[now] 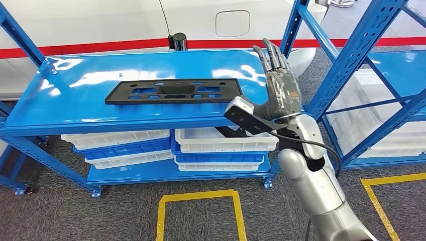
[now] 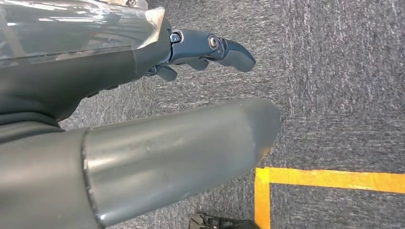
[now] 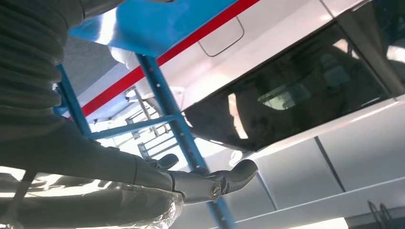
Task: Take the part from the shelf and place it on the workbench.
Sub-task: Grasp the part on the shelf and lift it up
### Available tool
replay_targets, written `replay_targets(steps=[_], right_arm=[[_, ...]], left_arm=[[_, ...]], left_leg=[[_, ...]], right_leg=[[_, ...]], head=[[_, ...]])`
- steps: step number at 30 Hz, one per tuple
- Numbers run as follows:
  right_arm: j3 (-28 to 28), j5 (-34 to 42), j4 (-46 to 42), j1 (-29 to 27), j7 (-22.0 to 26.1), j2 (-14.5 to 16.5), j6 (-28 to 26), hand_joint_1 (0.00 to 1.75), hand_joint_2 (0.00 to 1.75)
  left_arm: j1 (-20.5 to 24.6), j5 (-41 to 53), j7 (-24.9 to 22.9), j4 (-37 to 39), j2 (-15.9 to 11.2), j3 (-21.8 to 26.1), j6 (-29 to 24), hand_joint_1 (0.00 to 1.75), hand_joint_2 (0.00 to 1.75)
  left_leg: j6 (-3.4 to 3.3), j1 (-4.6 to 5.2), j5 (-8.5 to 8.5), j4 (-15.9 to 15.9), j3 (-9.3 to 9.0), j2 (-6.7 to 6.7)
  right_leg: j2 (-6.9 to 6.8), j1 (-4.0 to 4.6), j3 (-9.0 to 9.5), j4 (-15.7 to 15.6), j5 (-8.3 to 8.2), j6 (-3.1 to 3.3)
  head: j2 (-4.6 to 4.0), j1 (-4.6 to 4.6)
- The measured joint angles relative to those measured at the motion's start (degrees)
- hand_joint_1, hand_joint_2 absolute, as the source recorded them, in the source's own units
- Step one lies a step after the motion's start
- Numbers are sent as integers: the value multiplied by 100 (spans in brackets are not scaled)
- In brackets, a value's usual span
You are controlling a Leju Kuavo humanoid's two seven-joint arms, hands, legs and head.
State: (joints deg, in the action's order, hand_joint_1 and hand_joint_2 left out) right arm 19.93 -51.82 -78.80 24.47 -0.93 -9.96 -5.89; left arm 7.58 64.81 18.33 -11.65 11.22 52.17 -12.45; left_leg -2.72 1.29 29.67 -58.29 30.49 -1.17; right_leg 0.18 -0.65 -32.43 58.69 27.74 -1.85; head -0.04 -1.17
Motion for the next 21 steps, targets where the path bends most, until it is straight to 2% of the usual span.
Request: replay_targets(steps=[4, 8, 14, 18, 21], right_arm=[[-352, 134, -522, -396, 122, -171, 17, 0, 175], [-486, 169, -819, -554, 162, -256, 29, 0, 175], [-535, 522, -1205, -625, 379, -404, 34, 0, 175], [-493, 646, -1356, -588, 495, -432, 151, 0, 175], [-352, 789, -1380, -432, 589, -440, 288, 0, 175]], left_arm=[[-5, -19, -20, 0, -49, 0, -1, 0, 0], [-6, -27, -21, 0, -72, 0, -4, 0, 0], [-19, -109, 8, 0, -141, 7, -51, 0, 0], [-23, -151, 38, 0, -185, 9, -55, 0, 0], [-15, -183, 37, 0, -189, 9, -66, 0, 0]], left_leg=[[1, 0, 3, 0, 1, 2], [1, 0, 2, -1, 0, 3], [-5, 22, 5, -10, -1, 3], [-49, 52, 8, -4, 3, 4], [-43, 44, -48, 58, 0, 8]], right_leg=[[2, 0, -3, -1, 0, 0], [2, 0, -2, -3, -1, -2], [2, -21, 0, -7, -10, -15], [4, -50, 1, -24, -25, -42], [8, -22, 6, -57, -45, -43]], head=[[0, -1], [0, -1], [0, 0], [0, 1], [0, -2]])
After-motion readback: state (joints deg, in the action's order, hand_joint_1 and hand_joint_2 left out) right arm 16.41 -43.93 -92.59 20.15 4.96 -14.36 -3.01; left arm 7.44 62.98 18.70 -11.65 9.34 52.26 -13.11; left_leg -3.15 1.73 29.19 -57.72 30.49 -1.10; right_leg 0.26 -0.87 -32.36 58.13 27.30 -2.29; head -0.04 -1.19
